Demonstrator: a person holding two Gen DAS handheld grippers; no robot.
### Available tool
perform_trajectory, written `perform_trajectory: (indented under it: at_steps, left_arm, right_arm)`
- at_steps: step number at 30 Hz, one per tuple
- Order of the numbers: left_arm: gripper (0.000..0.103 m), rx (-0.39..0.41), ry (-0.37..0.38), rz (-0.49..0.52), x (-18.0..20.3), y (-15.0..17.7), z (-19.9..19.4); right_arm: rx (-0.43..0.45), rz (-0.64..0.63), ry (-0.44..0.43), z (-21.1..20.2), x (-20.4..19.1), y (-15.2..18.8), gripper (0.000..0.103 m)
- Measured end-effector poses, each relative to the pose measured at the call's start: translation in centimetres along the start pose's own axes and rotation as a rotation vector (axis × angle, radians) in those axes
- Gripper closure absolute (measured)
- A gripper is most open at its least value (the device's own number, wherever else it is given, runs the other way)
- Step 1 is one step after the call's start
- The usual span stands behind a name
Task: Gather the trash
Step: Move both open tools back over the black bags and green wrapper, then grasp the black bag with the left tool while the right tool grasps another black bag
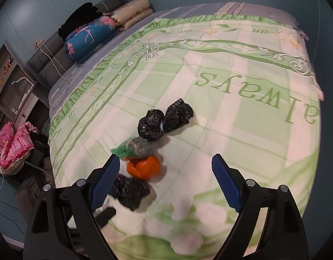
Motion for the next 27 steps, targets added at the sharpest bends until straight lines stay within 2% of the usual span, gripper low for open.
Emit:
perform_trajectory:
  at_steps: [9,15,27]
  left_arm:
    - [0.019,-0.027,0.037,-0.041,-0.9,-0.9,2.1]
    - [0.02,-0.053,0.073,-0.033,-0.8,-1.0,3.5]
    - [0.039,-0.094,0.115,-0.018,0.2,-0.6,5.1]
  right_arm:
    - [-0.1,0.016,0.02,9.0,-1.2,-3.2,0.021]
    - [-0.127,0.034,0.056,12.2,-0.6,-4.4,0.021]
    - [-0.192,0.034,0.061,15.5,-0.8,-3.5,0.028]
Point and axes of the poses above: each gripper's, at about its wrist camera, not at the fingertips, and z roughly the way its jaws point, x to its right, y to its underside, the point moved 9 cm from there along z, roughly the way its jaws point, and after that the axes turned 6 degrees about y, right-handed, at the moved point
